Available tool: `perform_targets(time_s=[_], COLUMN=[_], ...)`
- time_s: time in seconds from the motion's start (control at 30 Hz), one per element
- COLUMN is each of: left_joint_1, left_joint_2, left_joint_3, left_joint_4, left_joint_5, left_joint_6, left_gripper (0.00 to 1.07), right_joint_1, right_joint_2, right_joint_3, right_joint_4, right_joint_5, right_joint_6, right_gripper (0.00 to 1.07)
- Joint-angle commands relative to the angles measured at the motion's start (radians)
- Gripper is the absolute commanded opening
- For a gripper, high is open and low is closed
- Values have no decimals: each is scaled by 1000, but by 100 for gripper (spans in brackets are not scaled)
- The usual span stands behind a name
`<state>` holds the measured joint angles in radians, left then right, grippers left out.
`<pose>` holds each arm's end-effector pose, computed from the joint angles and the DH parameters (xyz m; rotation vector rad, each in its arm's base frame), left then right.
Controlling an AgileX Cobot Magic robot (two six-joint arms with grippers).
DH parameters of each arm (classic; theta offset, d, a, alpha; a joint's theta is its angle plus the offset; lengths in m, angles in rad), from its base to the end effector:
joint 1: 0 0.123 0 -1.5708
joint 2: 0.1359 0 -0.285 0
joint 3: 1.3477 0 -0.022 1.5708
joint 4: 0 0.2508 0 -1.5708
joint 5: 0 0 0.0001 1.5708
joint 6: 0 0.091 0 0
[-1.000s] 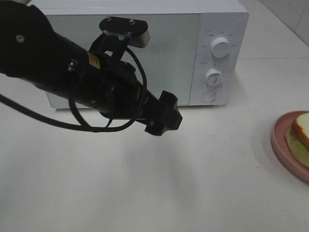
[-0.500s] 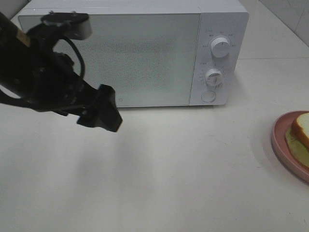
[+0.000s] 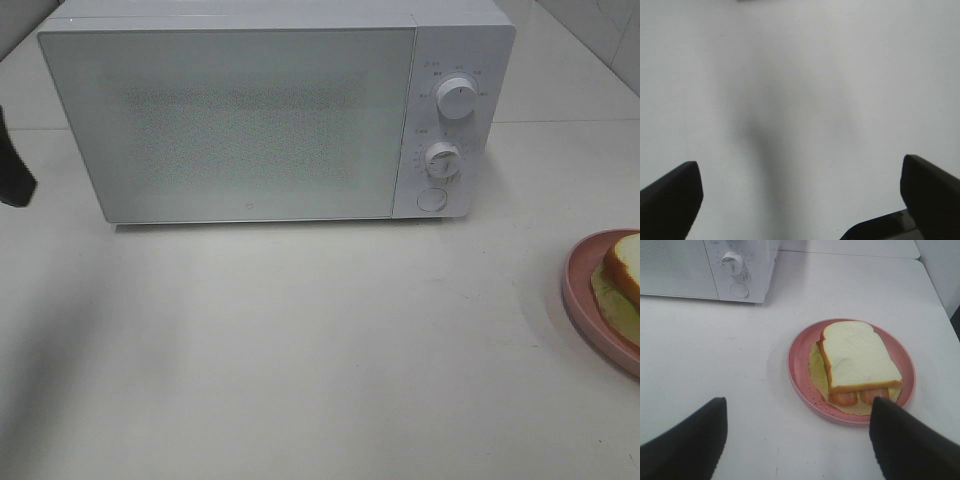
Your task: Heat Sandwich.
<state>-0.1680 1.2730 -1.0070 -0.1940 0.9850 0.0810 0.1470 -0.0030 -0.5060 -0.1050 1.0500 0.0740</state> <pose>0.2351 -0.0547 0.2991 0.2385 2.7206 -0.2758 -0.0045 -0.0090 0.2802 -0.0690 2.0191 0.0149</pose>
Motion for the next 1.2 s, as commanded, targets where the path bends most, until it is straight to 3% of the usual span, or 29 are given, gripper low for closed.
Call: perform_targets(time_s=[0.03, 0.17, 0.3, 0.63, 1.2], left_joint_1=[55, 169, 208, 208, 208], left_joint_2=[-41, -124, -187, -486, -826], left_joint_3=[1, 7, 43, 275, 476], left_joint_4=[25, 81, 83, 91, 91], left_joint_5=[30, 93, 97, 66, 114], left_joint_6=[-18, -32, -31, -21, -23], left_gripper=[101, 101, 101, 101, 101], right_joint_1=[-8, -8, -8, -8, -8], right_joint_2=[-26, -26, -26, -26, -26], right_joint_3=[3, 3, 3, 3, 3], right_joint_4=[-3, -3, -3, -3, -3], right_joint_5=[-10, -10, -10, -10, -10], right_joint_6=[-11, -11, -11, -11, -11], right_gripper=[76, 76, 76, 76, 76])
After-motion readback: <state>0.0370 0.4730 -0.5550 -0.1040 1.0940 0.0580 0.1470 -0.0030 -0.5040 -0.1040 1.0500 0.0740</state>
